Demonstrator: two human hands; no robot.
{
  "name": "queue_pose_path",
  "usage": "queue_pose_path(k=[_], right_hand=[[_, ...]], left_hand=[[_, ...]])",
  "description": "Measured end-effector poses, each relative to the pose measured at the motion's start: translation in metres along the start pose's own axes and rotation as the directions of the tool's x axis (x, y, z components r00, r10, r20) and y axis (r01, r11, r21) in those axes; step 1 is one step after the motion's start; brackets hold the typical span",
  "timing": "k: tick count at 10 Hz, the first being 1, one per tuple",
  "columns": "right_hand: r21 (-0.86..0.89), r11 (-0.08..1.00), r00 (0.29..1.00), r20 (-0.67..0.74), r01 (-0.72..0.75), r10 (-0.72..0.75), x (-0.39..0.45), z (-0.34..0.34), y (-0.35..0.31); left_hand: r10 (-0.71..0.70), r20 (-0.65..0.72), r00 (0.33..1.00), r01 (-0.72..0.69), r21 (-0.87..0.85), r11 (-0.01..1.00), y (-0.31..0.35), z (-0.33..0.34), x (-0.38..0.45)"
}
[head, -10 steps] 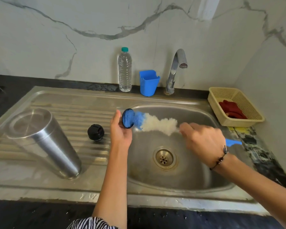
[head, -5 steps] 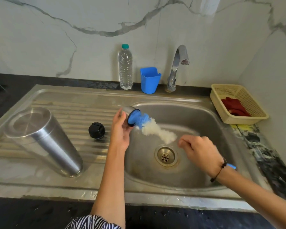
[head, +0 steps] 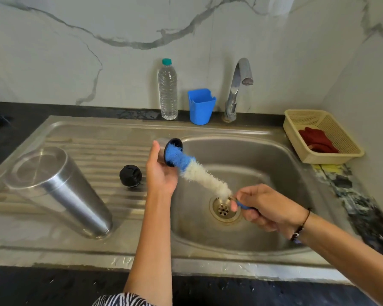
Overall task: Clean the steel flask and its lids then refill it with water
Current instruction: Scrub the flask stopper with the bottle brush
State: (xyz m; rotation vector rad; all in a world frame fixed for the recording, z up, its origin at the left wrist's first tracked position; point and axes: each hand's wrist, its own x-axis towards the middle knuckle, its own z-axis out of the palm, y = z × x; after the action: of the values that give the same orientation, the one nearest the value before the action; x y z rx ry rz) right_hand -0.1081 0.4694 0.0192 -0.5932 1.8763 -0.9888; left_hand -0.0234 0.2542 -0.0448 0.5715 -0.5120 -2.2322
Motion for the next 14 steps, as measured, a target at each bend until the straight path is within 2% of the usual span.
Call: queue_pose_path(k=[1,2,3,4,5,6,7,8,9,10,11,12,13,14], right_hand=[[-0.909,0.417,0.805,-0.245,0.003,-0.54,0.003,-0.011,0.002],[-0.997,0.042,0.504,-0.07,-0.068,-0.861,-0.002,-0.02,-0.01],[-1.0,0.001,0.526,-0.015,-0.028,-0.85,0.0,-0.021,-0.008],[-0.923,0.386,0.82,-0.221,0.0,-0.528,0.005,-0.016,-0.01],[-0.476,0.859,0.931,-0.193,0.186,-0.309,0.012,-0.019,-0.007],[-0.73,0.676,0.869,-0.267,0.1,-0.416,0.014,-0.02,0.004],[-0.98,0.185,0.586,-0.189,-0.066,-0.788,0.011,-0.028,0.011],[-0.996,0.084,0.567,-0.084,-0.026,-0.819,0.01,-0.032,0.009],[-0.664,0.743,0.893,-0.283,0.081,-0.35,0.012,-0.024,-0.003],[0.03,0.998,0.993,-0.113,0.047,-0.043,0.02,-0.021,-0.005],[-0.606,0.781,0.9,-0.241,0.153,-0.364,0.024,-0.019,0.005],[-0.993,0.115,0.543,-0.08,0.031,-0.836,0.022,-0.022,0.008],[-0.997,-0.055,0.353,0.072,0.058,-0.933,0.025,-0.024,0.013],[-0.996,-0.087,0.272,0.093,0.032,-0.958,0.028,-0.024,0.012]], left_hand=[[0.003,-0.002,1.0,-0.003,0.072,0.997,-0.002,-0.004,0.003],[-0.033,-0.069,0.997,0.055,0.349,0.936,-0.006,-0.006,0.006],[-0.068,-0.095,0.993,0.104,0.466,0.878,-0.009,-0.01,0.008],[-0.039,-0.03,0.999,0.046,0.276,0.96,-0.012,-0.013,0.009],[-0.023,0.031,0.999,0.023,0.006,1.0,-0.014,-0.011,0.012],[-0.103,-0.02,0.995,0.105,0.142,0.984,-0.013,-0.008,0.018],[-0.117,-0.104,0.988,0.15,0.411,0.899,-0.016,-0.007,0.025],[-0.067,-0.128,0.989,0.106,0.328,0.939,-0.022,-0.001,0.024],[-0.043,-0.034,0.998,0.046,0.084,0.995,-0.022,0.0,0.025],[-0.005,-0.001,1.0,0.005,-0.051,0.999,-0.021,-0.003,0.025],[0.028,-0.064,0.998,-0.03,-0.027,0.999,-0.021,-0.004,0.024],[0.086,-0.177,0.98,-0.068,0.102,0.992,-0.019,-0.009,0.024],[0.109,-0.244,0.964,-0.085,0.105,0.991,-0.014,-0.014,0.024],[0.06,-0.265,0.962,-0.042,0.074,0.996,-0.011,-0.01,0.023]])
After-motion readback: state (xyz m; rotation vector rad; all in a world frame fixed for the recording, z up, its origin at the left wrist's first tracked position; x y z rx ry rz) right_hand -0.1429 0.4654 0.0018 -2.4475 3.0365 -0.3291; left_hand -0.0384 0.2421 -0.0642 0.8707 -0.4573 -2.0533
